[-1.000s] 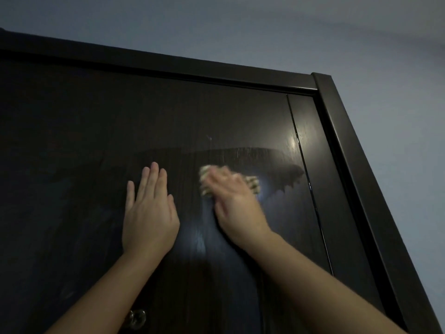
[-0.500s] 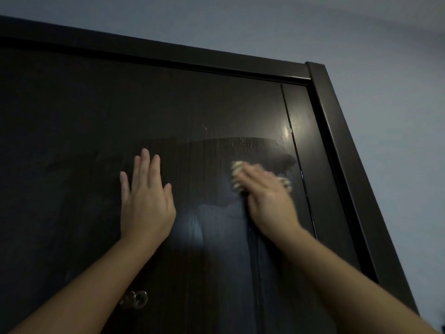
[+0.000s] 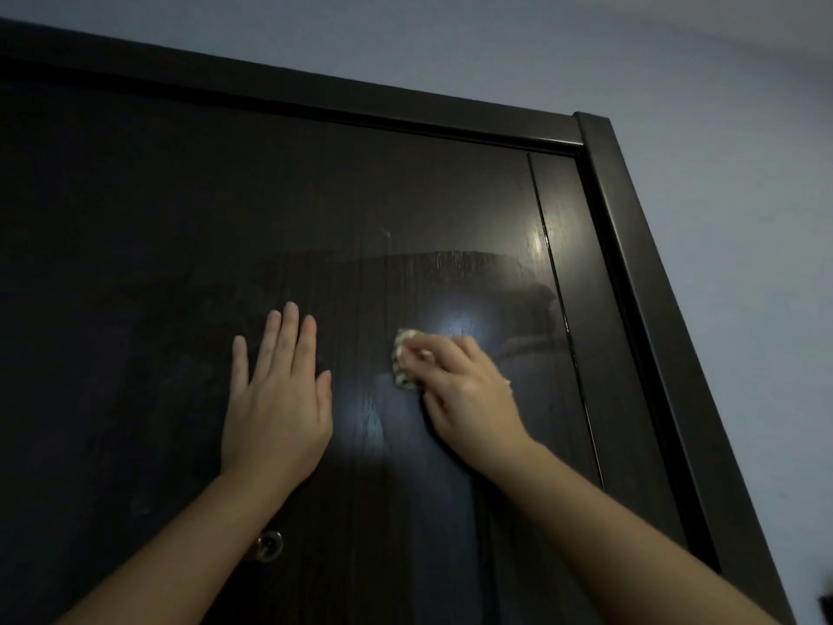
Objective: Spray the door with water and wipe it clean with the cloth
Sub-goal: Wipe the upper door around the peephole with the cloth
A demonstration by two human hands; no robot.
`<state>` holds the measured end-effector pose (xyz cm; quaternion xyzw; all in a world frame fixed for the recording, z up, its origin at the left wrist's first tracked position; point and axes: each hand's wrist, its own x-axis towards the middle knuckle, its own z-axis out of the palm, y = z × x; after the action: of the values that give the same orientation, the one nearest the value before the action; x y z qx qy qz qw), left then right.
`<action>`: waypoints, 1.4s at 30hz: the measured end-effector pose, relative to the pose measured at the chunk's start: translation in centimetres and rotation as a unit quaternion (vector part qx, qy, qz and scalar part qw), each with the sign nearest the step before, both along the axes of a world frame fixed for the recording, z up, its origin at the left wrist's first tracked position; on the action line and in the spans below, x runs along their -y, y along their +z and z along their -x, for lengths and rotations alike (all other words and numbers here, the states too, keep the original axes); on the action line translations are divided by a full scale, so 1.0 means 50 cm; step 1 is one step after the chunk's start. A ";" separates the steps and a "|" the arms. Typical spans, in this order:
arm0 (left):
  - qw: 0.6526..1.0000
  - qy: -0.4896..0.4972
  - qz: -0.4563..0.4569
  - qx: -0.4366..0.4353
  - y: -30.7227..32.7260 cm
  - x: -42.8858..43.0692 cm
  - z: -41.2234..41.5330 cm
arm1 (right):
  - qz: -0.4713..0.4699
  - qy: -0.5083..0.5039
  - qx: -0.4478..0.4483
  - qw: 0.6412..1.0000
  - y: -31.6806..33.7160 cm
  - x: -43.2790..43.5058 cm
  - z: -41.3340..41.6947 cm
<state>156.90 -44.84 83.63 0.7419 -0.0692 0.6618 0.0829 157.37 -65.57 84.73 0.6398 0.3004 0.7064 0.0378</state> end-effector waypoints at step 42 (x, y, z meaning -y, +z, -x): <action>0.998 0.007 -0.053 0.016 -0.069 0.062 -0.023 | -0.179 0.061 0.026 0.982 -0.002 0.198 -0.016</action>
<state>158.07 -47.93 80.19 0.7350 -0.1005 0.6695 0.0381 158.18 -75.47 84.63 0.5986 0.2062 0.7658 -0.1127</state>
